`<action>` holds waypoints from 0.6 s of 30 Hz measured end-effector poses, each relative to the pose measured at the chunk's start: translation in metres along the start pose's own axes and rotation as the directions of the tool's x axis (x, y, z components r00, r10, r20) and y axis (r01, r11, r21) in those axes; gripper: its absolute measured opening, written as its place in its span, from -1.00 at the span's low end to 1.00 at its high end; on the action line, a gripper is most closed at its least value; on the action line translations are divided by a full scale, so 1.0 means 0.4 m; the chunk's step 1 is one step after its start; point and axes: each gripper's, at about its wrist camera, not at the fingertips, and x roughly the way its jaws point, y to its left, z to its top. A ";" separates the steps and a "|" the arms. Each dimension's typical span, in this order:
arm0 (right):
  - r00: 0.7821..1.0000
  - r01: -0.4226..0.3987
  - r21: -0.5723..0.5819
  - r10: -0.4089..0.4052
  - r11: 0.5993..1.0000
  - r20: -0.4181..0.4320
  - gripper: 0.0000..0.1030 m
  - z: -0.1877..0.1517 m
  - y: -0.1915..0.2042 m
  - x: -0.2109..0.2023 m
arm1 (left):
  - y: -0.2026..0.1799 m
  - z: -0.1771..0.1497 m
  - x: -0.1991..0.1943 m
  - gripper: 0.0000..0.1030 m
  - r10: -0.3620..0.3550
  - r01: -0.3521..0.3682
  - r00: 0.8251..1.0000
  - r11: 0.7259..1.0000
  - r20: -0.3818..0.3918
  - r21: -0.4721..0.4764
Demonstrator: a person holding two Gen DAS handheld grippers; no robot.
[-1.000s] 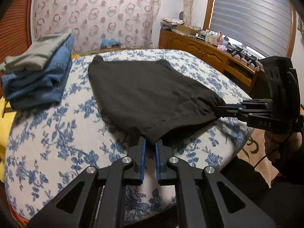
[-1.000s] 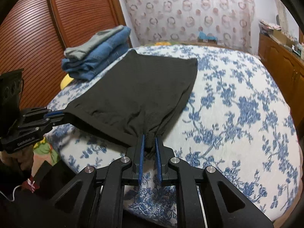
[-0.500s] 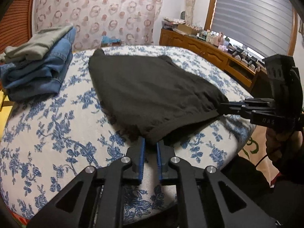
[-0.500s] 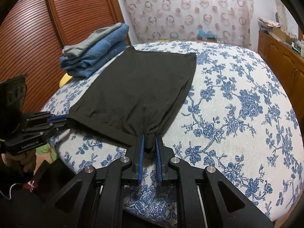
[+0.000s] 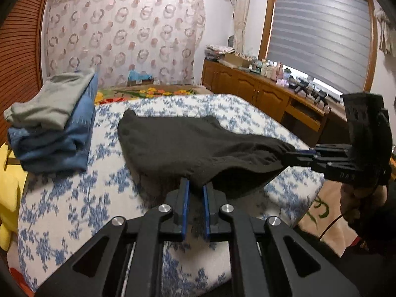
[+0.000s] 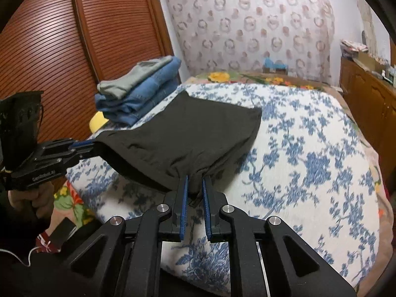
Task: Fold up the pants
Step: 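Fold the leg end over toward the waistband with both tools, open the left tool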
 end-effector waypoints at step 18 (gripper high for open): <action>0.996 -0.002 -0.034 0.005 0.999 0.090 -0.84 0.068 0.026 -0.098 | -0.056 0.075 -0.121 -0.87 -0.019 0.014 0.993 0.999 0.114 0.049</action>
